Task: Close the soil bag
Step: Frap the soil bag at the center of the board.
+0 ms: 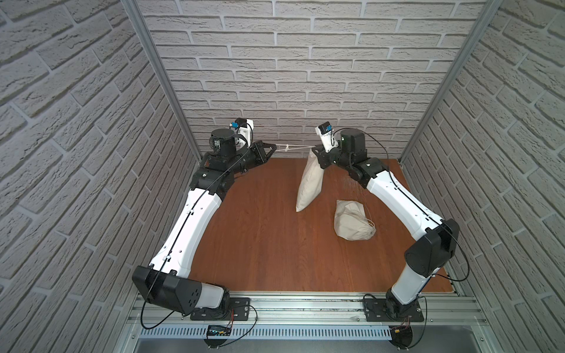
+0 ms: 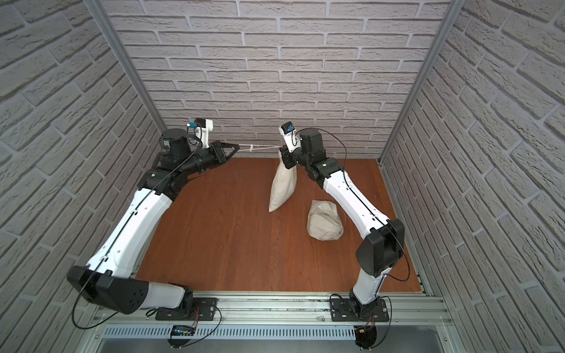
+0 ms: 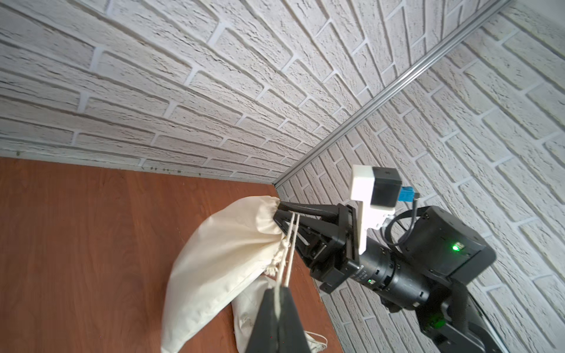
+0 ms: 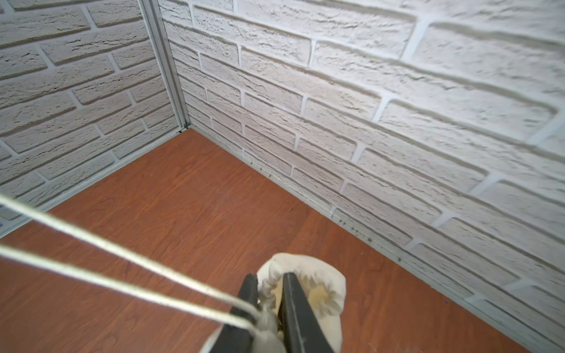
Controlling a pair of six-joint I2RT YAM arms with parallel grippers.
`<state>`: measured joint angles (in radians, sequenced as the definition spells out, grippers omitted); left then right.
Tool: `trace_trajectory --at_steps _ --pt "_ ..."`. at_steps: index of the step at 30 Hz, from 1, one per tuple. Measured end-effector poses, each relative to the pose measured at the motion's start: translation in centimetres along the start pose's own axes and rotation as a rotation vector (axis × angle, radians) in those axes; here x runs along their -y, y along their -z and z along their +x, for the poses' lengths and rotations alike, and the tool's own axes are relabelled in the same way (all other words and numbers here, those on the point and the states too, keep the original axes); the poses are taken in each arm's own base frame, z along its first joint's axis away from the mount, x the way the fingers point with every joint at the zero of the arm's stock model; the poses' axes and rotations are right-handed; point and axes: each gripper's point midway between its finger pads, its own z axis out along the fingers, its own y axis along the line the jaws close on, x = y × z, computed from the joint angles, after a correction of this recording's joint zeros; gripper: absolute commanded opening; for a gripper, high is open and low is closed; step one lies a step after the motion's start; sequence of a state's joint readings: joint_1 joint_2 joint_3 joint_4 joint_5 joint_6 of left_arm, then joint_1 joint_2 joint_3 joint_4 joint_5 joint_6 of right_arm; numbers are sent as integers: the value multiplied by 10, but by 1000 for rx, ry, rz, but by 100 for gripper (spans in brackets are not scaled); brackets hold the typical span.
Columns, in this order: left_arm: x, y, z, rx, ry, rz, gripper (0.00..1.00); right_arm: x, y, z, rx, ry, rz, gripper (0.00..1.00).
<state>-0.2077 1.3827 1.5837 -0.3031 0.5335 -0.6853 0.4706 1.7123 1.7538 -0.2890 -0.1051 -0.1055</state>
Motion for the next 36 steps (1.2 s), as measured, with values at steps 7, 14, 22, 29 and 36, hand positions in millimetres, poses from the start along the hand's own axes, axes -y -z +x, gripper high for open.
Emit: trace_trajectory --at_steps 7,14,22,29,36 --pt "1 -7 11 -25 10 42 0 2 22 32 -6 -6 14 21" --pt "-53 -34 62 -169 120 -55 0 3 -14 122 -121 -76 11 20" --pt "-43 -31 50 -158 78 -46 0 15 -8 87 -65 -65 30 20" --pt "15 -19 -15 -54 -62 31 0 23 20 3 78 -37 27 20" --pt "-14 -30 22 -131 -12 -10 0 18 16 58 -17 -71 10 21"
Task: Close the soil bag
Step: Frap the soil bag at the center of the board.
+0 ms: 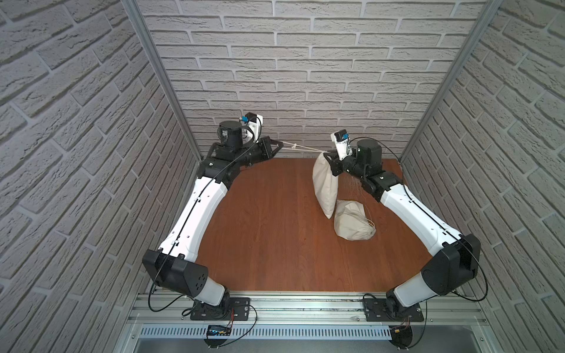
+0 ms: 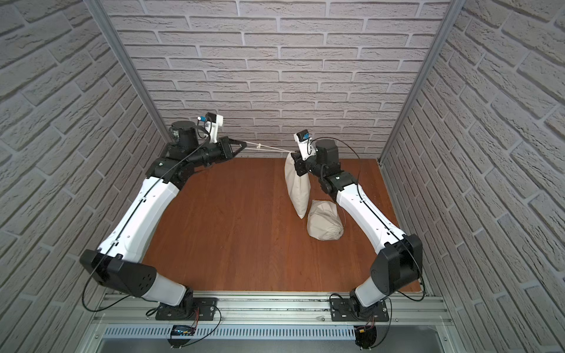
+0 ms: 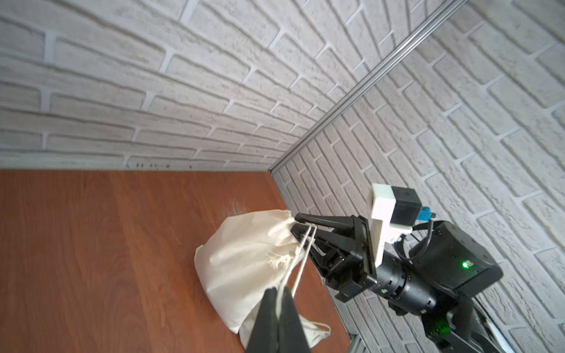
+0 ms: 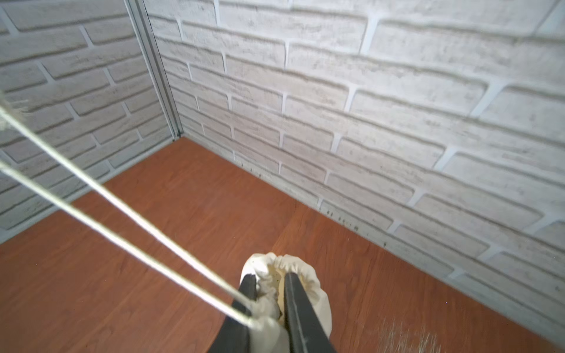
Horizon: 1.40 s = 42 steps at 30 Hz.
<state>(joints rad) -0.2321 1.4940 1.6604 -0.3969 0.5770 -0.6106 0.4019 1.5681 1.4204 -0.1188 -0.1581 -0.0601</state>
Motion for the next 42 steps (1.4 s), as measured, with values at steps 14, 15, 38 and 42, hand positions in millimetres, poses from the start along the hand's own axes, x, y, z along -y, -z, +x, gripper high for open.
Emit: trace_trajectory --at_steps 14,15,38,42 --pt "-16 26 36 29 12 -79 0 -18 -6 20 -15 -35 -108 21" --pt "-14 28 33 41 -1 -77 0 -19 -1 15 -9 -33 -112 21" --pt "125 -17 13 94 -339 116 0 0 36 38 -43 -91 -96 65" --pt "152 -29 7 101 -367 184 0 -22 63 6 55 -53 -166 70"
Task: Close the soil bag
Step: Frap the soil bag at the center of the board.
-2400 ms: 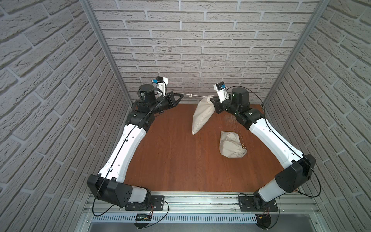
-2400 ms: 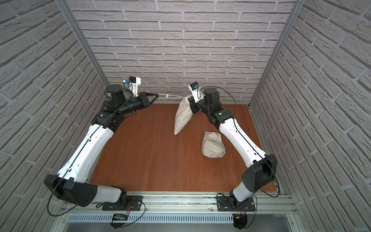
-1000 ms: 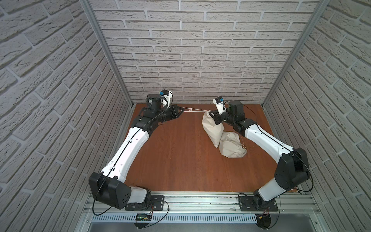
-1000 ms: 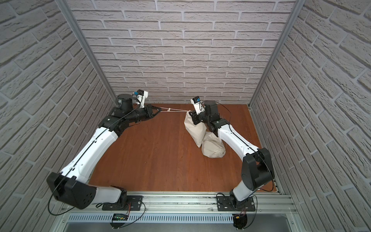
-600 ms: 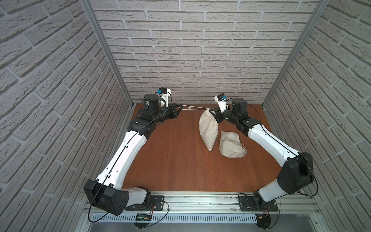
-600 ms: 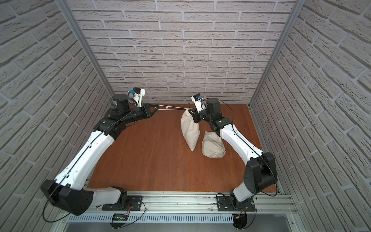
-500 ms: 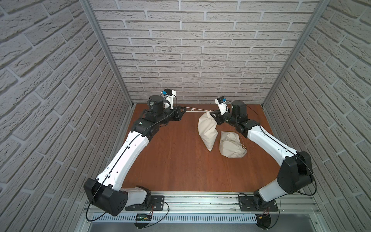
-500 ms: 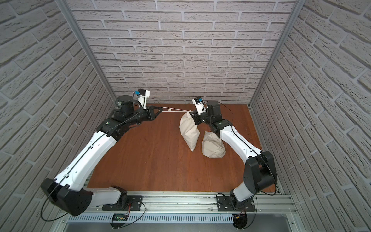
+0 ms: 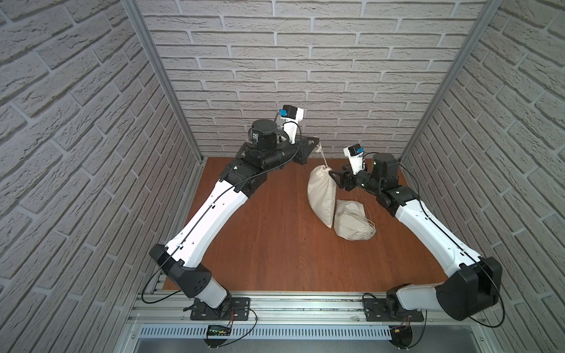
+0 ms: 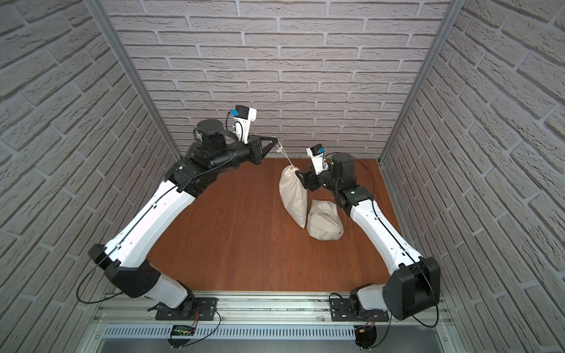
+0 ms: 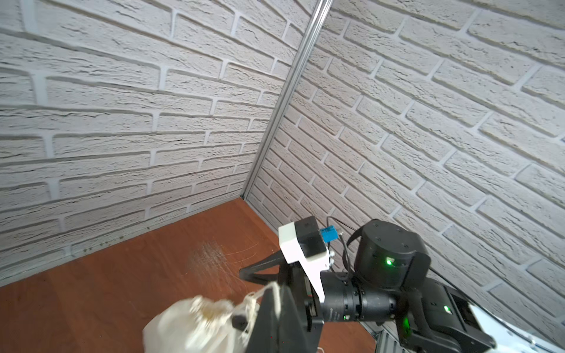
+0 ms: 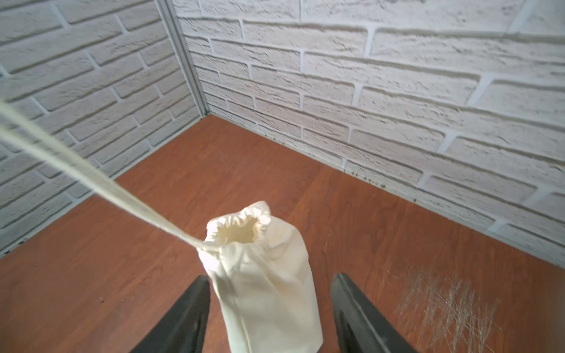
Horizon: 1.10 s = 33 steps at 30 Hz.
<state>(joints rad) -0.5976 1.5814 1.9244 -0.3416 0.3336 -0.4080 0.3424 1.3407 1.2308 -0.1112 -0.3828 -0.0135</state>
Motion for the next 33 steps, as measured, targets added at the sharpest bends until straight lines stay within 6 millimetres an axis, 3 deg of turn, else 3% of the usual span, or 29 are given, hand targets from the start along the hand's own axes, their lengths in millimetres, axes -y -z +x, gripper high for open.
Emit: trace_trajectory --at_steps 6,12,15,23,26,32,33 --pt "5 -24 6 -32 4 43 0 -32 19 -41 116 52 -110 72" --pt "18 -28 2 -38 0 78 0 -61 24 -66 173 86 -223 73" --pt "23 -26 2 -43 -1 92 0 -64 23 -73 194 86 -223 70" --pt "26 -26 4 -53 -4 103 0 -48 7 -91 228 58 -152 55" --pt "28 -26 5 -57 -5 112 0 -48 0 -97 231 56 -158 46" --pt "30 -25 7 -66 -9 124 1 -53 -1 -100 229 56 -170 11" --pt "30 -25 7 -67 -14 123 13 -53 -1 -100 228 56 -168 5"
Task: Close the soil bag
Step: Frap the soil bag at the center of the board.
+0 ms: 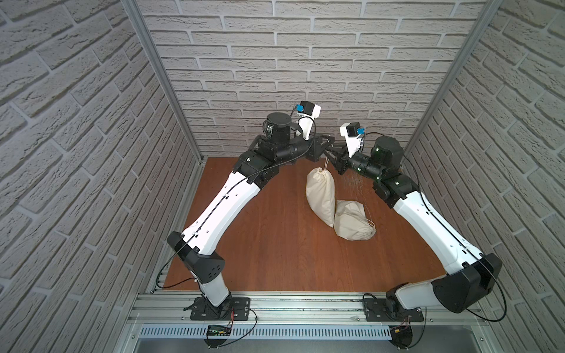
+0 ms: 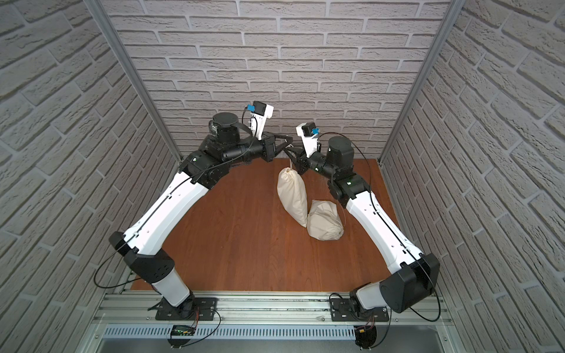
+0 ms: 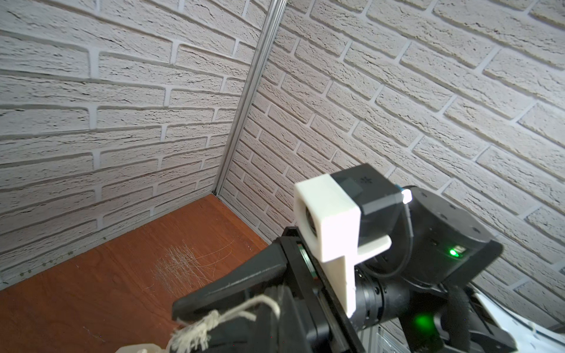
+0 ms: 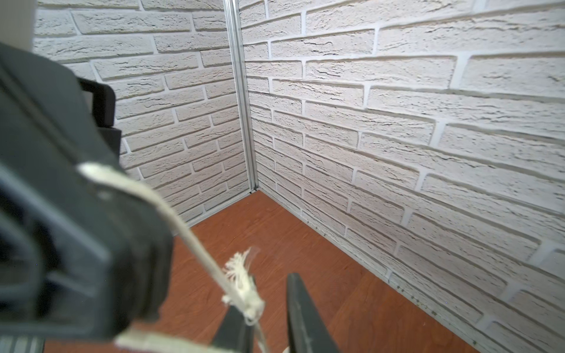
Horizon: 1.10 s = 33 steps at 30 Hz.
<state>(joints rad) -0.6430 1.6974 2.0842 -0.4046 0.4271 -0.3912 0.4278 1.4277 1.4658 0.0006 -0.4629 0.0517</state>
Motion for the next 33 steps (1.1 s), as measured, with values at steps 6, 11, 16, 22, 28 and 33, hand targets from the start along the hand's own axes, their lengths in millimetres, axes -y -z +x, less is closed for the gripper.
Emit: trace_trajectory --at_steps 6,11,16,22,28,33 --pt "-8 17 11 9 -56 -68 48 3 1 0 -6 -33 19 3" --pt "-31 48 42 48 -131 -182 70 7 4 -1 -23 -92 56 3" --pt "-63 45 71 70 -201 -231 81 12 9 -3 -50 -151 104 3" --pt "-89 -11 100 38 -254 -157 76 13 18 -2 -82 -201 138 3" --pt "-97 -53 121 -3 -266 -49 52 12 26 -1 -100 -226 158 3" --pt "-80 -64 109 14 -295 40 39 11 28 2 -117 -233 161 3"
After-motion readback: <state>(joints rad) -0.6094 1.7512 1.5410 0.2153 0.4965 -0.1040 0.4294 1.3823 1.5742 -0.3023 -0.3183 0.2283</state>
